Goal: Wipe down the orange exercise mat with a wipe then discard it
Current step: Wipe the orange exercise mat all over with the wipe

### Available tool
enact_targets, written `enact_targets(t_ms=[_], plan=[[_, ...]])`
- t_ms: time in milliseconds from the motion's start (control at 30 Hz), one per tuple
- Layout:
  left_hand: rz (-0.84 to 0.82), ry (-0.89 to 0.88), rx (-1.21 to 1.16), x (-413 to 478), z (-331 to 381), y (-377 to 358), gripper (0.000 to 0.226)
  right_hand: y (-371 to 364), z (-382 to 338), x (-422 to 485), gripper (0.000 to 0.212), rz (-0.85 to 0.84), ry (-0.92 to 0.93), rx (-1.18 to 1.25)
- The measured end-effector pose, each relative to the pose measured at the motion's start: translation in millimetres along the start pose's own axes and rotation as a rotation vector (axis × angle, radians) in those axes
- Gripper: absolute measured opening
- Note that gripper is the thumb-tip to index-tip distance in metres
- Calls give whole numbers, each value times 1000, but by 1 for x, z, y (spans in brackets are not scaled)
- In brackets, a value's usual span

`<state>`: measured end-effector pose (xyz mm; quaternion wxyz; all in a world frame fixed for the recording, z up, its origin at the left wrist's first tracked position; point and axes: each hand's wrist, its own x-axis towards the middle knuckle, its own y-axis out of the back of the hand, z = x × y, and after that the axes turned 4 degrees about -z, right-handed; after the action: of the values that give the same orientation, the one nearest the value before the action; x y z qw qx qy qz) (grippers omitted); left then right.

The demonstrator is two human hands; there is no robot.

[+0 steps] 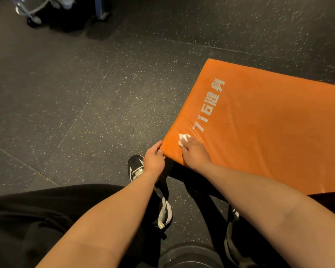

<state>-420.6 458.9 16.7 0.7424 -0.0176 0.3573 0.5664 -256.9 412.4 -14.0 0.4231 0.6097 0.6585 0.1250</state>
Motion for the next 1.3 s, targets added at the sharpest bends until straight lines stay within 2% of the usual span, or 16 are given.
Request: enact_targets(t_ms=[33,100,233,333,367,433,533,600,700,767,867,933,1000,1067,1200,1300], plan=[[11,-34,95,2,0,-2,39,0,0,-2,51,18,-69,11],[22,-73,221,8,-5,-7,42,-8,-9,-6,51,40,-76,53],[-39,-89,276,7,-20,-18,47,-30,-33,-20,48,-16,196,105],[-88,-87,360,-12,-4,-15,41,-21,-20,-24,52,-54,268,-20],[-91,-85,410,-11,-4,-14,46,-16,-10,-23,52,-48,236,-70],[-92,-61,467,-8,-1,-12,56,-5,9,-23,51,-9,59,-93],[-101,-39,506,-12,6,-16,60,0,17,-24,54,35,-169,-84],[-128,-3,528,-16,11,-21,64,-7,8,-24,53,-5,-143,-45],[-173,26,561,-15,10,-26,69,-16,-5,-29,48,-150,98,10],[-203,41,596,-11,7,-26,71,-15,0,-30,49,-225,177,-49],[-192,8,641,-4,7,-28,67,-3,23,-27,57,-193,9,-171],[-200,-49,637,3,11,-31,64,7,34,-24,61,-135,-166,-185],[-217,-68,609,11,18,-38,62,12,34,-16,61,-120,-251,-181],[-229,-69,614,18,25,-44,63,12,23,-6,61,-142,-216,-157],[-256,-37,619,31,28,-49,64,2,10,8,57,-301,37,-170],[-253,4,674,43,22,-49,69,7,25,18,59,-263,-8,-219]])
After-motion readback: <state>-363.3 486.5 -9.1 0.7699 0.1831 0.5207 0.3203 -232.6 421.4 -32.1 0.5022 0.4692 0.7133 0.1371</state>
